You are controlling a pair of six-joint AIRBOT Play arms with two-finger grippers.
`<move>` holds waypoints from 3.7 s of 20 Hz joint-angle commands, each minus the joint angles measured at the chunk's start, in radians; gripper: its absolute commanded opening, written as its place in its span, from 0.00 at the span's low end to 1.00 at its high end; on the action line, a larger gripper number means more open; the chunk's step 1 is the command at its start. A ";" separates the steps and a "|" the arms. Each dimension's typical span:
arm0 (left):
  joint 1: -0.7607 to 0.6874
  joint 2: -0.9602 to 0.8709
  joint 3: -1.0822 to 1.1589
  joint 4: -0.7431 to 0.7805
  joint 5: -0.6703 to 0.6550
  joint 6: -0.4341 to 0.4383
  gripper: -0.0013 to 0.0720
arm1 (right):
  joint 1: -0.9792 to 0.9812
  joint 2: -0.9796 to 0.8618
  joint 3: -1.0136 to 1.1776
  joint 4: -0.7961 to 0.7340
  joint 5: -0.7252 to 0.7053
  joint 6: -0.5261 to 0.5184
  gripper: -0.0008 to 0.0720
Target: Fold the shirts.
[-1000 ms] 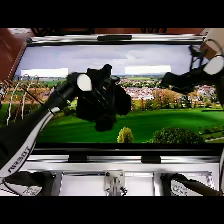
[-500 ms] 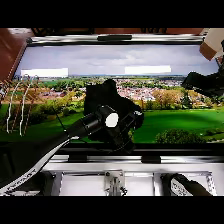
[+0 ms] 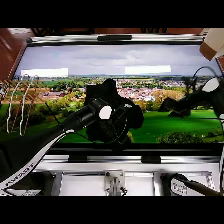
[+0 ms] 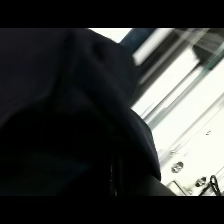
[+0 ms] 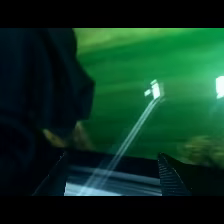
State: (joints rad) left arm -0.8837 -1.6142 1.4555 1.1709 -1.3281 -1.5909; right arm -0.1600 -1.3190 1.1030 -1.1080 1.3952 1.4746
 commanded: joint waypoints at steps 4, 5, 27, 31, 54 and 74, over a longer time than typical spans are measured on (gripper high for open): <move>0.017 0.000 -0.001 0.020 0.008 -0.003 0.08 | 0.102 -0.077 -0.199 0.188 -0.207 -0.090 0.91; 0.017 0.000 -0.001 0.027 0.008 -0.003 0.08 | 0.142 -0.095 -0.200 0.186 -0.240 -0.093 0.91; 0.407 0.521 0.693 0.498 0.242 -0.221 0.08 | 0.354 0.501 0.549 -0.634 -0.550 0.075 0.08; 0.422 0.774 0.547 0.550 0.511 -0.221 0.08 | 0.355 0.655 0.629 -0.640 -0.583 0.097 0.08; 0.422 0.728 -0.513 0.819 0.459 -0.609 0.08 | 0.355 0.210 0.017 -1.019 -0.285 0.634 0.09; 0.422 0.592 -0.491 0.762 0.375 -0.662 0.08 | 0.356 0.138 0.041 -0.051 -0.275 0.123 0.91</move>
State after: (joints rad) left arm -0.4610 -1.0237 0.9604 1.9327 -0.8833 -2.2528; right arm 0.1860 -1.1618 1.1683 -1.4551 1.1599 1.7248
